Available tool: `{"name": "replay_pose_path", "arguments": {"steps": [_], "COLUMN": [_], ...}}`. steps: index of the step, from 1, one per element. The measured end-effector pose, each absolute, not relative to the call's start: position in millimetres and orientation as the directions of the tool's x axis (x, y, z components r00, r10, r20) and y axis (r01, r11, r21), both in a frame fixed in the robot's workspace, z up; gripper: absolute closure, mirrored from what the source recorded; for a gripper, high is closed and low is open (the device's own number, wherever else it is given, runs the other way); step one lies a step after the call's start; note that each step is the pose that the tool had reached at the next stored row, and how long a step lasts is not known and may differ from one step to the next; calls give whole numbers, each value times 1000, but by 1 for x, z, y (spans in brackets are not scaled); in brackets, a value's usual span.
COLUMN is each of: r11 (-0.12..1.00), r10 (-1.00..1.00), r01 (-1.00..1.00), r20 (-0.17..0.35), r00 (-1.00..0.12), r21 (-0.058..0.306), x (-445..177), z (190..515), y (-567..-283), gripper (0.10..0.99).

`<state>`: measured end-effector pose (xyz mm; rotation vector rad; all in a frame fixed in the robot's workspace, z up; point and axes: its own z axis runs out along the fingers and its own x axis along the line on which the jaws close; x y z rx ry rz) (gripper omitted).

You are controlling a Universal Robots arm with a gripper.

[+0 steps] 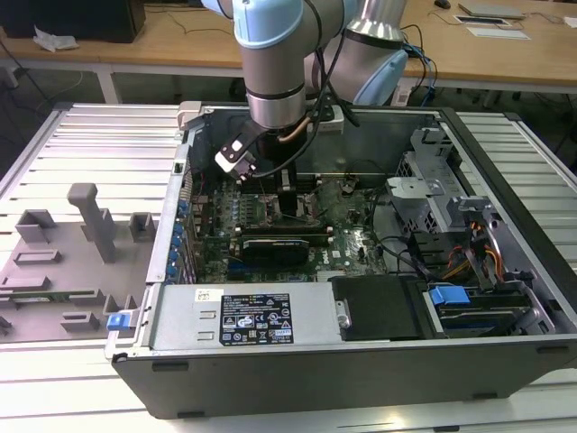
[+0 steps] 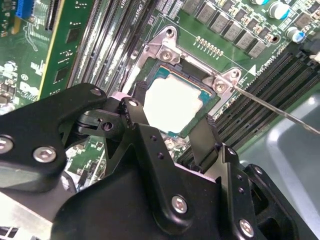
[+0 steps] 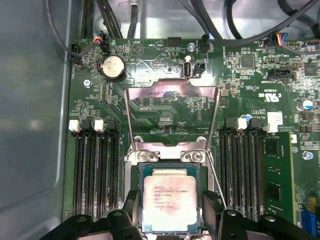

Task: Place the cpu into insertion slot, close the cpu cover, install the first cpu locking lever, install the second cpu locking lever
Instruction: 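Place the cpu into insertion slot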

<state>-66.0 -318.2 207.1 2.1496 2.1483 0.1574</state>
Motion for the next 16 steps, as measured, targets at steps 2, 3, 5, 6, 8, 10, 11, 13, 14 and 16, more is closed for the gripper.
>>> {"name": "replay_pose_path", "arguments": {"steps": [2,3,5,6,8,10,11,13,14,16], "r11": [-1,-1,-1,-1,-1,-1,-1,-1,-1,-1], "r10": [1000,1000,1000,1000,1000,1000,1000,1000,1000,1000], "r01": [990,990,990,990,990,990,990,990,990,990], "r20": [3,3,3,3,3,3,3,3,3,3], "r00": [0,0,0,0,0,0,0,0,0,0], "r21": [142,142,142,142,142,142,142,142,142,142], "x": [-66,-66,-66,-66,-66,-66,-66,-66,-66,-66], "z": [207,207,207,207,207,207,207,207,207,207], "y": [-318,-318,-318,-318,-318,-318,-318,-318,-318,-318], "gripper": [471,471,471,471,549,733,792,914,976,980]}}
